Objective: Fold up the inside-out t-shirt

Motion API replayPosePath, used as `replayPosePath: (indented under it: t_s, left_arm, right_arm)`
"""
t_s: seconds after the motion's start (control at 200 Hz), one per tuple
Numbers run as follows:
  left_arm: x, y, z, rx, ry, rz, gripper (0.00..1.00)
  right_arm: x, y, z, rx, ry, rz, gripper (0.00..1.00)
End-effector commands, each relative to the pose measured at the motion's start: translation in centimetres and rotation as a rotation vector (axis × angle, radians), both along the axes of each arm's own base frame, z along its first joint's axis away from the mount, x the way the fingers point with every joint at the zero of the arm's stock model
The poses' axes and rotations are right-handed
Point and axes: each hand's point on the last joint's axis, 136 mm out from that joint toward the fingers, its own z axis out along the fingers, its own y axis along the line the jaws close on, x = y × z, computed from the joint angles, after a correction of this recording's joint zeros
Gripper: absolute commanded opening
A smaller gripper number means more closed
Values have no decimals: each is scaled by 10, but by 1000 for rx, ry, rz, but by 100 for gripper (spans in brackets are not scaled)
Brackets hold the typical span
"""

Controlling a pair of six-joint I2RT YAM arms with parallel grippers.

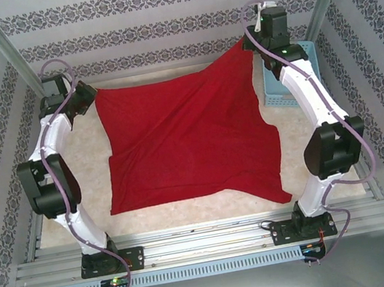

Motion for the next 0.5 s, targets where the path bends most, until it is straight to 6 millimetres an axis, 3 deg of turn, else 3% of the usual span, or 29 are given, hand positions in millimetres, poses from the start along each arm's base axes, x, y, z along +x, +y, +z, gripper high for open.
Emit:
replayPosePath:
  t_s: [0.0, 0.12, 0.235, 0.305, 0.385, 0.495]
  left_arm:
    - [6, 3, -41, -13, 98, -37, 1]
    - [23, 2, -65, -31, 121, -65, 16]
    - [35, 3, -81, -18, 150, -91, 41]
    - [35, 5, -91, 2, 183, -98, 51]
    - [32, 3, -102, 35, 212, -105, 58]
    - [28, -5, -117, 87, 249, -130, 58]
  right_arm:
    - [18, 14, -12, -32, 2, 43, 0]
    - [32, 19, -33, -42, 41, 48, 0]
    - [44, 22, -47, -48, 73, 57, 0]
    - [50, 23, -56, -54, 93, 60, 0]
    - [54, 25, -61, -58, 107, 65, 0]
    - [57, 29, -67, -59, 115, 70, 0]
